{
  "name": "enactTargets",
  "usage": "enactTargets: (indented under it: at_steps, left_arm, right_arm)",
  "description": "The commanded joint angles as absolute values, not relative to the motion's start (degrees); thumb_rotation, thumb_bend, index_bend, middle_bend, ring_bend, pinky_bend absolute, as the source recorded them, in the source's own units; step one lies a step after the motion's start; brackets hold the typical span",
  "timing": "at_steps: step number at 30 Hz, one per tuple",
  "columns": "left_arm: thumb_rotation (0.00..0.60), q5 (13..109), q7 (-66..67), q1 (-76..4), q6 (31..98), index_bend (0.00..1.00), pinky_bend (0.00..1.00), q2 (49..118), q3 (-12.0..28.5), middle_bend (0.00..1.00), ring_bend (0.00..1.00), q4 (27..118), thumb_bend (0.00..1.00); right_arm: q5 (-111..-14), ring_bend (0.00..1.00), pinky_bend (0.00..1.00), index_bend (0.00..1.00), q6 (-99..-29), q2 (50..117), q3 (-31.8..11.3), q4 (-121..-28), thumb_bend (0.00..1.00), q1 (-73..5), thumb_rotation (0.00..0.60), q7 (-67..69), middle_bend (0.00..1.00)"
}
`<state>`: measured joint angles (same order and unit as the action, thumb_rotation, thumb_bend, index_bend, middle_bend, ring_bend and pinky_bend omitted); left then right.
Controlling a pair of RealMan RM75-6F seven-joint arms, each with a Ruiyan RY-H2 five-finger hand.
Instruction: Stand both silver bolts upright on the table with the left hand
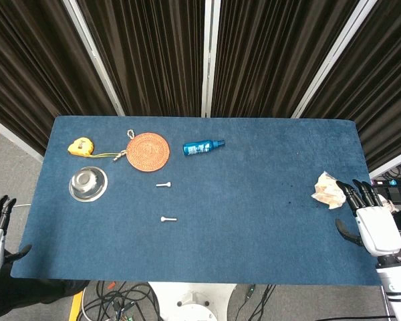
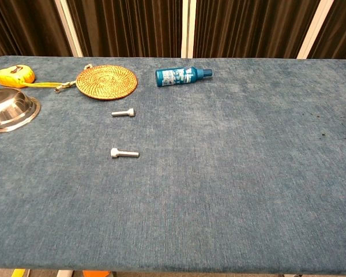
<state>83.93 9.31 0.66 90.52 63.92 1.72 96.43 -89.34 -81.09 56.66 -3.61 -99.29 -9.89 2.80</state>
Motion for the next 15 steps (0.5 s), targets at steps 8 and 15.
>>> enactTargets:
  at_steps: [8,15]
  left_arm:
    - [0.6,85.19,8.91,0.93,91.16,0.06,0.0,63.71,1.49,0.0,0.0,95.94,0.03]
    - [0.6,86.65,9.6,0.04,90.58,0.06,0.0,62.9,1.62,0.0,0.0,96.82,0.03]
  right_arm:
    - [-90.28,0.0,0.0,0.02,-83.87,56.64,-2.93,-99.21,0.3,-8.04,0.6,3.23,0.14]
    - [-90.66,0.0,0.0,0.02,-85.06,57.06,-2.68,-98.01,0.3,-7.21,0.6,4.68,0.14]
